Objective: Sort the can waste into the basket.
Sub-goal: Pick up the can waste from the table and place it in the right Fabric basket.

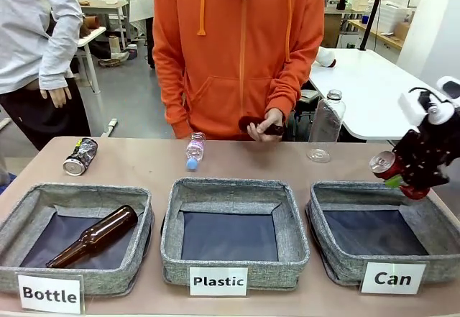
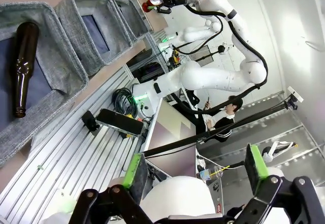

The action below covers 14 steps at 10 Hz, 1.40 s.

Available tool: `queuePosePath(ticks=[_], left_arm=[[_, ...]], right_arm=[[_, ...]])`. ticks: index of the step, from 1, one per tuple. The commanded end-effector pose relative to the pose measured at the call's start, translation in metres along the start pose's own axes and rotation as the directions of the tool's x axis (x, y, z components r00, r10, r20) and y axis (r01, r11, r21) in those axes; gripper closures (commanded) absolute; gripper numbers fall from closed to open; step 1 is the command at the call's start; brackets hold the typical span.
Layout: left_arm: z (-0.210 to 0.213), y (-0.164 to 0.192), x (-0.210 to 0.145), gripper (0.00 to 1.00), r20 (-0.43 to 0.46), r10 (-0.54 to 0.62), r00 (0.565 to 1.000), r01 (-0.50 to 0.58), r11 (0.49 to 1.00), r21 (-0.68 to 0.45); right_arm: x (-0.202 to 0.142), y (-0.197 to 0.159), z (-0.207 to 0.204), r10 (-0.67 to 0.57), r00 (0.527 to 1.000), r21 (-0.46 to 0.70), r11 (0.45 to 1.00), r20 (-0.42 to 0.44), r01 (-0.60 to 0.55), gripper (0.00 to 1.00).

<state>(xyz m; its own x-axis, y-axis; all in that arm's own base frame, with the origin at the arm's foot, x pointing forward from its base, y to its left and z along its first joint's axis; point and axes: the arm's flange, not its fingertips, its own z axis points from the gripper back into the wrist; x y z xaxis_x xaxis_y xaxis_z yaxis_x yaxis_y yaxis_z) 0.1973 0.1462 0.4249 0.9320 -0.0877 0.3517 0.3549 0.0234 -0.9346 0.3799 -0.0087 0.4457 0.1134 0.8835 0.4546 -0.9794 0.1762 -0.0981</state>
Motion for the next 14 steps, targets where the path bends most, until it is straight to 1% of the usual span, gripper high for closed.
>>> queuePosePath(ticks=[1, 2, 3, 4, 7, 8, 10, 11, 12, 13, 14], left_arm=[[0.002, -0.002, 0.001, 0.0, 0.002, -0.018, 1.0, 0.018, 1.0, -0.01], [0.002, -0.002, 0.001, 0.0, 0.002, -0.018, 1.0, 0.018, 1.0, -0.01], [0.002, -0.002, 0.001, 0.0, 0.002, -0.018, 1.0, 0.018, 1.0, -0.01], [0.002, -0.002, 0.001, 0.0, 0.002, -0.018, 1.0, 0.018, 1.0, -0.01], [0.002, -0.002, 0.001, 0.0, 0.002, -0.018, 1.0, 0.018, 1.0, -0.01], [0.002, -0.002, 0.001, 0.0, 0.002, -0.018, 1.0, 0.018, 1.0, -0.01], [0.002, -0.002, 0.001, 0.0, 0.002, -0.018, 1.0, 0.018, 1.0, -0.01], [0.002, -0.002, 0.001, 0.0, 0.002, -0.018, 1.0, 0.018, 1.0, -0.01], [0.002, -0.002, 0.001, 0.0, 0.002, -0.018, 1.0, 0.018, 1.0, -0.01], [0.002, -0.002, 0.001, 0.0, 0.002, -0.018, 1.0, 0.018, 1.0, -0.01], [0.002, -0.002, 0.001, 0.0, 0.002, -0.018, 1.0, 0.018, 1.0, -0.01]], right_arm=[[-0.014, -0.004, -0.001, -0.013, 1.0, 0.011, 1.0, -0.028, 0.013, 1.0], [-0.016, -0.003, -0.003, 0.016, 0.999, 0.038, 0.999, -0.038, -0.015, 0.3], [-0.015, -0.003, -0.004, 0.023, 0.999, 0.043, 0.999, -0.037, -0.022, 0.18], [-0.014, -0.004, -0.004, 0.021, 0.999, 0.045, 0.999, -0.032, -0.02, 0.0], [-0.015, -0.006, -0.003, 0.007, 0.999, 0.042, 0.999, -0.037, -0.005, 0.0], [-0.016, -0.006, -0.003, 0.003, 1.0, 0.043, 0.999, -0.027, -0.002, 0.0], [-0.017, -0.011, -0.002, -0.059, 0.998, 0.054, 0.997, 0.034, 0.057, 0.0], [-0.018, -0.014, -0.001, -0.11, 0.992, 0.075, 0.992, 0.064, 0.105, 0.0], [-0.02, -0.017, 0.002, -0.194, 0.974, 0.098, 0.978, 0.114, 0.183, 0.0], [-0.014, -0.023, 0.008, -0.494, 0.84, 0.187, 0.868, 0.223, 0.461, 0.0], [-0.012, -0.028, 0.016, -0.742, 0.63, 0.388, 0.664, 0.23, 0.639, 0.0]])
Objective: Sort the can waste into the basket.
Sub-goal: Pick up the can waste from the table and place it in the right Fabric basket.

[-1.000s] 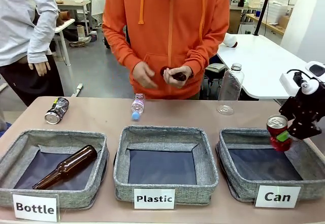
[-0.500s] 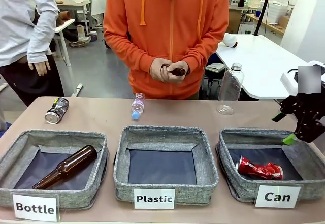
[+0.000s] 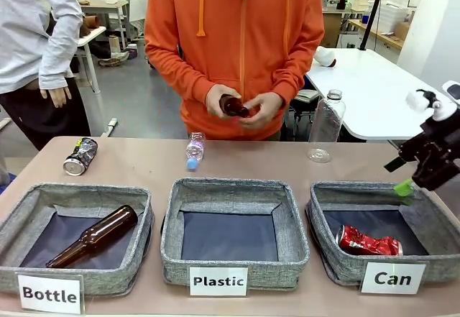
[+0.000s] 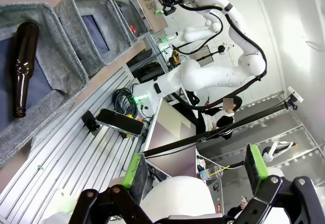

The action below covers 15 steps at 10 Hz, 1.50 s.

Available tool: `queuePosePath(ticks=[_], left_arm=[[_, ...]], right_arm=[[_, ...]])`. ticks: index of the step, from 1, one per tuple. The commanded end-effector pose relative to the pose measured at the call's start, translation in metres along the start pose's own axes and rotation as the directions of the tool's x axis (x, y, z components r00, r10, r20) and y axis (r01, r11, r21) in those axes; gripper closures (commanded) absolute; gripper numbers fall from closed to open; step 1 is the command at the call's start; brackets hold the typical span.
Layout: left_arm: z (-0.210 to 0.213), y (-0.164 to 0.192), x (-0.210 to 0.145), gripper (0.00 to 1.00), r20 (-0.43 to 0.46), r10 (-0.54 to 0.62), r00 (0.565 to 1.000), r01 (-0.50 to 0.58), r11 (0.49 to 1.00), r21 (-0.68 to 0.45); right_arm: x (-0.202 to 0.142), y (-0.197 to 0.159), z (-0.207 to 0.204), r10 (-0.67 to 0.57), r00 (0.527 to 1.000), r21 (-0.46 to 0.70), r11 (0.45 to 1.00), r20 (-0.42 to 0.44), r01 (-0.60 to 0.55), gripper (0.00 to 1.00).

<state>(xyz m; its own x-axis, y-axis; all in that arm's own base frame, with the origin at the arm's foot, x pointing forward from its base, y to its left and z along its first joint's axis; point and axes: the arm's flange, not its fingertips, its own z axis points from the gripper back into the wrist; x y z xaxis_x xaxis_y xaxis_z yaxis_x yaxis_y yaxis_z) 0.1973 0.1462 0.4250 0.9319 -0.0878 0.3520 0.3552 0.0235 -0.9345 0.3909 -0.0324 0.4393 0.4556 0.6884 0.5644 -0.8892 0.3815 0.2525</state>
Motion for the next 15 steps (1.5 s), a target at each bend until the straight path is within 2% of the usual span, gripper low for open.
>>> queuePosePath(ticks=[1, 2, 3, 4, 5, 6, 7, 8, 9, 10, 12, 14, 15], left_arm=[[0.002, -0.002, 0.001, 0.0, 0.002, -0.018, 1.0, 0.018, 1.0, -0.01], [0.002, -0.002, 0.001, 0.0, 0.002, -0.018, 1.0, 0.018, 1.0, -0.01], [0.002, -0.002, 0.001, 0.0, 0.002, -0.018, 1.0, 0.018, 1.0, -0.01], [0.002, -0.002, 0.001, 0.0, 0.002, -0.018, 1.0, 0.018, 1.0, -0.01], [0.002, -0.002, 0.001, 0.0, 0.002, -0.018, 1.0, 0.018, 1.0, -0.01], [0.002, -0.002, 0.001, 0.0, 0.002, -0.018, 1.0, 0.018, 1.0, -0.01], [0.002, -0.002, 0.001, 0.0, 0.002, -0.018, 1.0, 0.018, 1.0, -0.01], [0.002, -0.002, 0.001, 0.0, 0.002, -0.018, 1.0, 0.018, 1.0, -0.01], [0.0, 0.0, 0.0, 0.0, 0.0, 0.0, 1.0, 0.0, 1.0, 0.0], [0.014, -0.04, -0.01, 0.0, -0.008, -0.023, 1.0, 0.023, 0.997, -0.067], [0.047, -0.086, -0.023, 0.0, 0.015, -0.052, 0.999, 0.053, 0.994, -0.097], [0.068, -0.094, -0.029, 0.0, 0.107, -0.068, 0.992, 0.079, 0.992, -0.094], [0.065, -0.091, -0.026, 0.0, 0.115, -0.076, 0.99, 0.087, 0.992, -0.096]], right_arm=[[0.015, -0.015, 0.021, -0.565, 0.8, 0.338, 0.807, 0.202, 0.484, 0.0], [0.012, -0.027, 0.03, -0.663, 0.718, 0.507, 0.703, 0.212, 0.499, 0.0], [0.006, -0.042, 0.04, -0.761, 0.602, 0.632, 0.594, 0.242, 0.498, 0.0], [-0.005, -0.056, 0.048, -0.829, 0.494, 0.708, 0.514, 0.264, 0.484, 0.0], [-0.014, -0.065, 0.053, -0.863, 0.423, 0.744, 0.471, 0.277, 0.474, 0.0], [-0.022, -0.069, 0.055, -0.878, 0.377, 0.755, 0.455, 0.294, 0.473, 0.0], [-0.028, -0.073, 0.055, -0.875, 0.355, 0.743, 0.471, 0.328, 0.476, 0.0], [-0.031, -0.063, 0.05, -0.67, 0.718, 0.6, 0.657, 0.187, 0.457, 0.0], [-0.031, -0.063, 0.05, -0.67, 0.718, 0.6, 0.657, 0.187, 0.457, 0.0], [-0.031, -0.063, 0.05, -0.67, 0.718, 0.6, 0.657, 0.187, 0.457, 0.0], [-0.031, -0.063, 0.05, -0.67, 0.718, 0.6, 0.657, 0.187, 0.457, 0.0], [-0.031, -0.063, 0.05, -0.67, 0.718, 0.6, 0.657, 0.187, 0.457, 0.0], [-0.031, -0.063, 0.05, -0.67, 0.718, 0.6, 0.657, 0.187, 0.457, 0.0]])
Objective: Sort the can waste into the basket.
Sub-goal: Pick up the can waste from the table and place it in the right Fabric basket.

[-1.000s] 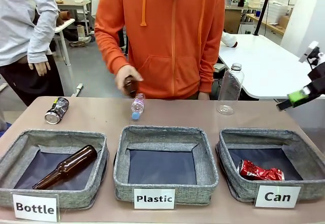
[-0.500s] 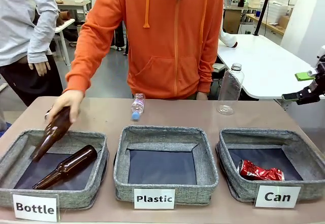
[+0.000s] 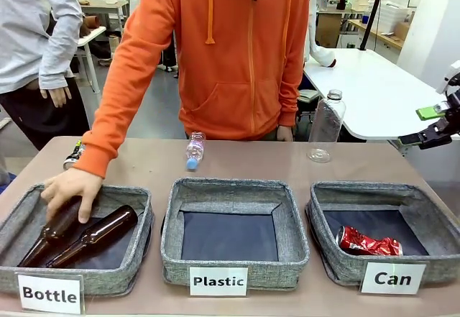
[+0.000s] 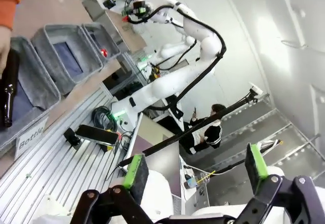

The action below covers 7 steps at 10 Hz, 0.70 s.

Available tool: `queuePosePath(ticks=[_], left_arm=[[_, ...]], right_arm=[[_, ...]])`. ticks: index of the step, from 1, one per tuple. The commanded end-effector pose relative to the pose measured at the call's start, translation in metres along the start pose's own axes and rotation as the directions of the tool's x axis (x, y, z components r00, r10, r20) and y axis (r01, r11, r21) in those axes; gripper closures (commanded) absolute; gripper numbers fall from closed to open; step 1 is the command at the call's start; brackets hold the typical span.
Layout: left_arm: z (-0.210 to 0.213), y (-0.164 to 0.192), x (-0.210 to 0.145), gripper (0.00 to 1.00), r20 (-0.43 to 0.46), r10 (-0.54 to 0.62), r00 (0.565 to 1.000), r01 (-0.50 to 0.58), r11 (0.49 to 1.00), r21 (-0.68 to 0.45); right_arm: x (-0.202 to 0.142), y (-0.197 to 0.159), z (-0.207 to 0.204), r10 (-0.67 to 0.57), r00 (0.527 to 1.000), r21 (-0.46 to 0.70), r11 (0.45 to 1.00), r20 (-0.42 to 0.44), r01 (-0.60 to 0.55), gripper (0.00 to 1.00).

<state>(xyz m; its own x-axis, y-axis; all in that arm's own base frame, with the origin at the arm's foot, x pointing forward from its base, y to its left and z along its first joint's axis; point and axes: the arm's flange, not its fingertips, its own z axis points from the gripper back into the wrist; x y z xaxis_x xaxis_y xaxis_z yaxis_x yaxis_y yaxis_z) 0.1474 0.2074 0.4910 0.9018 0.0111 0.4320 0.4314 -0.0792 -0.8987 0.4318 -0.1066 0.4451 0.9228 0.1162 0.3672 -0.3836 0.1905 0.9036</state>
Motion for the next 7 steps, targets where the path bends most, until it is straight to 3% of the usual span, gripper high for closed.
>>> queuePosePath(ticks=[1, 5, 7], left_arm=[[-0.004, -0.015, 0.004, 0.0, 0.011, -0.009, 1.0, 0.009, 1.0, -0.003], [-0.025, -0.01, 0.022, 0.0, -0.04, -0.022, 0.999, 0.021, 0.999, -0.027], [-0.058, 0.025, 0.054, 0.0, -0.13, 0.031, 0.991, -0.03, 1.0, 0.008]], right_arm=[[-0.001, 0.001, 0.002, 0.018, 1.0, -0.006, 1.0, -0.004, -0.018, 0.0], [-0.001, 0.001, 0.002, 0.018, 1.0, -0.006, 1.0, -0.004, -0.018, 0.0], [-0.001, 0.001, 0.002, 0.018, 1.0, -0.006, 1.0, -0.004, -0.018, 0.0]])
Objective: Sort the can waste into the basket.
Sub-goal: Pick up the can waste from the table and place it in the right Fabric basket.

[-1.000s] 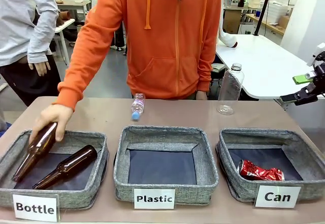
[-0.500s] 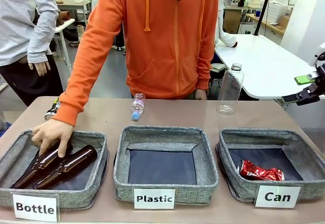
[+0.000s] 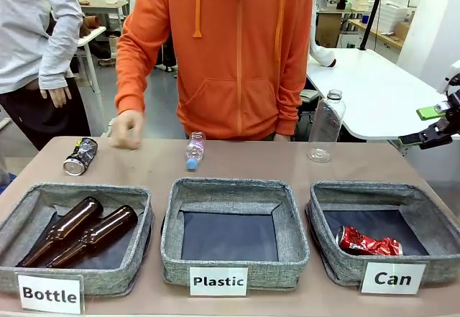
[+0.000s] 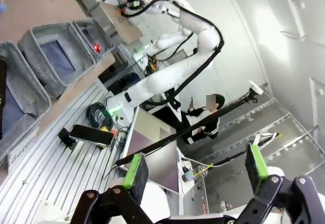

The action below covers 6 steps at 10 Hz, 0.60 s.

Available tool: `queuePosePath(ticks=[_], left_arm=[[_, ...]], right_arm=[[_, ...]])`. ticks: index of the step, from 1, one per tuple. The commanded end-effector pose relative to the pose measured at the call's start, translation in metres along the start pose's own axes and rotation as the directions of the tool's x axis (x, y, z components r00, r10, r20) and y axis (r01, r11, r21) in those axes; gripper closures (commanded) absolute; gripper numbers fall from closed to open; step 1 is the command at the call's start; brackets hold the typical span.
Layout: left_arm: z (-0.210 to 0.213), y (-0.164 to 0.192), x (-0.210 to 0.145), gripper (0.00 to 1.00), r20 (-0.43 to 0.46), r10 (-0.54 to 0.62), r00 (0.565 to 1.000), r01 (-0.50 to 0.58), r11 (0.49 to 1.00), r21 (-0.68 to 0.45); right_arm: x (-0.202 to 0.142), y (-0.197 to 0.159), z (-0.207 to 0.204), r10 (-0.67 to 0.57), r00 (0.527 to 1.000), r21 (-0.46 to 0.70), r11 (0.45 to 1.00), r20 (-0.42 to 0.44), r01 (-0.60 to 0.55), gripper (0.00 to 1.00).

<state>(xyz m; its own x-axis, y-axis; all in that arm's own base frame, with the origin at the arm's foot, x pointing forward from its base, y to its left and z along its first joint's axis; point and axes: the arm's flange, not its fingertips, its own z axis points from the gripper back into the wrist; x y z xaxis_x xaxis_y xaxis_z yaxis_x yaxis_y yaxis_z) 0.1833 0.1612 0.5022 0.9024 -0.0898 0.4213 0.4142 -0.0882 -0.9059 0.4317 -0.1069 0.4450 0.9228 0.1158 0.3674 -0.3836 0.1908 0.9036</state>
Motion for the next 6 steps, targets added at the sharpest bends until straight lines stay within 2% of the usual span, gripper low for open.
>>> queuePosePath(ticks=[1, 4, 5, 6], left_arm=[[-0.022, 0.035, 0.032, 0.0, -0.032, 0.05, 0.998, -0.048, 0.996, 0.079], [-0.043, 0.098, 0.054, 0.0, 0.068, 0.053, 0.996, -0.07, 0.956, 0.285], [-0.048, 0.114, 0.052, 0.0, 0.107, 0.028, 0.994, -0.064, 0.932, 0.356], [-0.055, 0.123, 0.05, 0.0, 0.146, -0.026, 0.989, -0.032, 0.925, 0.379]], right_arm=[[-0.001, 0.001, 0.002, 0.018, 1.0, -0.006, 1.0, -0.004, -0.018, 0.0], [-0.001, 0.001, 0.002, 0.018, 1.0, -0.006, 1.0, -0.004, -0.018, 0.0], [-0.001, 0.001, 0.002, 0.018, 1.0, -0.006, 1.0, -0.004, -0.018, 0.0], [-0.001, 0.001, 0.002, 0.018, 1.0, -0.006, 1.0, -0.004, -0.018, 0.0]])
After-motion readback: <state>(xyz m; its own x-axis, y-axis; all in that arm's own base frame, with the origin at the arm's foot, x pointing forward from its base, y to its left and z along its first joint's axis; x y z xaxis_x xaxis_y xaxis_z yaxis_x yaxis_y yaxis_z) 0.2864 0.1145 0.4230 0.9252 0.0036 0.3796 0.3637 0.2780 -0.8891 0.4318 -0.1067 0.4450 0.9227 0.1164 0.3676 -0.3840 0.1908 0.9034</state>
